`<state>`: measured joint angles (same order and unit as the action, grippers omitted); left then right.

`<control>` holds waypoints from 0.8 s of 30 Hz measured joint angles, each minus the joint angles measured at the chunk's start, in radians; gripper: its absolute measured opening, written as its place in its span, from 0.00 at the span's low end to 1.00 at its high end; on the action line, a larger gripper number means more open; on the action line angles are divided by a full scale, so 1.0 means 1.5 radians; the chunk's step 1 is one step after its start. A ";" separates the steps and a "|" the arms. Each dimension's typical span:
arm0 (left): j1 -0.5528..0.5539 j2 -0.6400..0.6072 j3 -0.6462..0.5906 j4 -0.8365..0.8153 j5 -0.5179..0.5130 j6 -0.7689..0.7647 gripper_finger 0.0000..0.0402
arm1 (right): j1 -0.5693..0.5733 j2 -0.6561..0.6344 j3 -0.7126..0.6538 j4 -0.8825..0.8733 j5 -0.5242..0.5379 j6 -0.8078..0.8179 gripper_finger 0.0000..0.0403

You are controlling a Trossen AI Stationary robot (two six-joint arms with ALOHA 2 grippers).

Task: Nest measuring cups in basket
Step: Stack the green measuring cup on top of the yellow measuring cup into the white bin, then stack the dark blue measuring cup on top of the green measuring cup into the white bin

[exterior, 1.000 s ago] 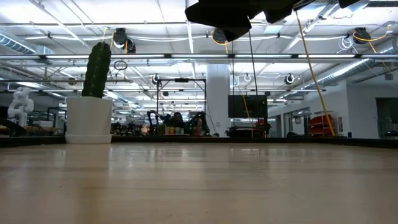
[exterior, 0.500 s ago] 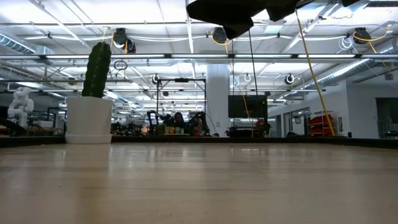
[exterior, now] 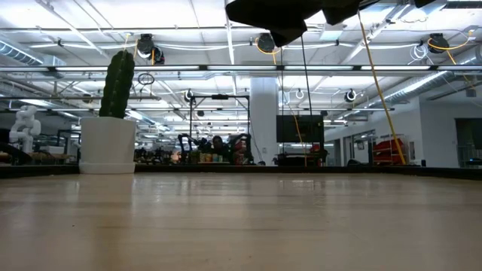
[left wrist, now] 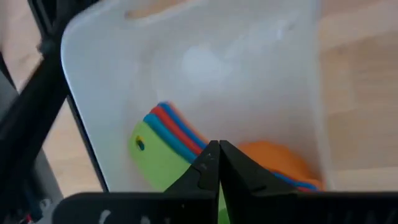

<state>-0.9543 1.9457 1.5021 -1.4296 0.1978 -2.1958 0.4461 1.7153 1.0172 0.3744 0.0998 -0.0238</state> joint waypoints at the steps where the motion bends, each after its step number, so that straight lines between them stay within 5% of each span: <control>1: 0.002 0.000 0.012 -0.013 -0.013 0.002 0.04 | 0.000 0.000 0.000 0.000 0.000 0.000 0.35; 6: 0.018 -0.001 0.103 -0.096 -0.152 0.043 0.01 | 0.004 -0.030 0.000 -0.083 0.006 0.018 0.35; 13: 0.064 -0.002 0.159 -0.093 -0.442 0.252 0.05 | 0.094 -0.148 0.001 -0.376 0.126 0.184 0.35; 24: 0.156 -0.002 0.157 0.069 -0.617 0.564 0.05 | 0.335 -0.194 0.001 -0.653 0.122 0.496 0.35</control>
<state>-0.7205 1.9434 1.7374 -1.3267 -0.7273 -1.3502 0.9486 1.4244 1.0180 -0.6051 0.2827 0.7206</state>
